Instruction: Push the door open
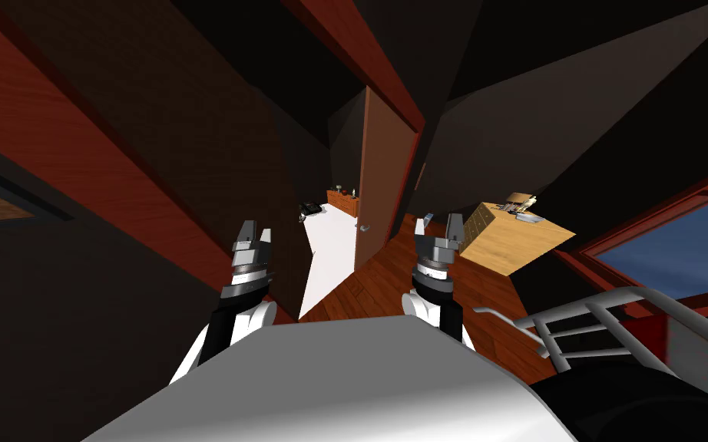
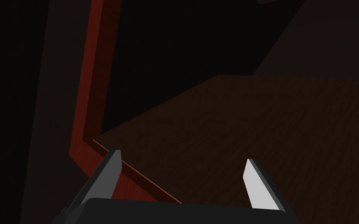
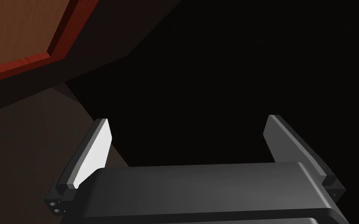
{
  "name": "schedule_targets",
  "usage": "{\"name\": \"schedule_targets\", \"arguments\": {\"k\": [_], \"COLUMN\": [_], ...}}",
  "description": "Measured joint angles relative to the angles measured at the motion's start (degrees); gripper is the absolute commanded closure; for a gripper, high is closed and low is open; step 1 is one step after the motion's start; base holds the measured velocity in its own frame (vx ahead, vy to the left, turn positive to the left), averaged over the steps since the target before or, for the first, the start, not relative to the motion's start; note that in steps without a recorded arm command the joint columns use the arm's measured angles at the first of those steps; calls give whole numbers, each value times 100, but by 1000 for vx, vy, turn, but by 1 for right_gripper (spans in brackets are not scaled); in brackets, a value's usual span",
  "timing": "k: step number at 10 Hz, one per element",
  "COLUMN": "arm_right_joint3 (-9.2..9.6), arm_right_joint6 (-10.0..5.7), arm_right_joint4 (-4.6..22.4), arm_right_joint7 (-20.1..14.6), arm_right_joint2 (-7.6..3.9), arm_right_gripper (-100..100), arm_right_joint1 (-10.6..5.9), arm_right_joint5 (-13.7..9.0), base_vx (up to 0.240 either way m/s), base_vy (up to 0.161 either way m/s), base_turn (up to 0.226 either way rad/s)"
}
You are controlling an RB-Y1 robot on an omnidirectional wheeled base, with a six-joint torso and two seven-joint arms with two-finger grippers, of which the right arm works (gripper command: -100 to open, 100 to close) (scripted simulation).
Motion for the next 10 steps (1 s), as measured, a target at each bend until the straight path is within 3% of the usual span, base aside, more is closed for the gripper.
{"name": "schedule_targets", "arguments": {"k": [1, 4, 6, 10], "arm_right_joint3": [14, 60, 142, 179], "arm_right_joint6": [-71, -36, -120, -150], "arm_right_joint4": [155, 556, 874, 1502], "arm_right_joint7": [-16, -61, -89, -167], "arm_right_joint2": [-12, -58, -79, -131], "arm_right_gripper": [-100, -100, -100, -100], "arm_right_joint1": [-53, -231, -285, -576], "arm_right_joint5": [9, 35, 75, 102], "base_vx": [73, 81, 69, 53], "base_vy": [-91, -123, -106, -68], "base_turn": [31, 50, 48, 41]}}
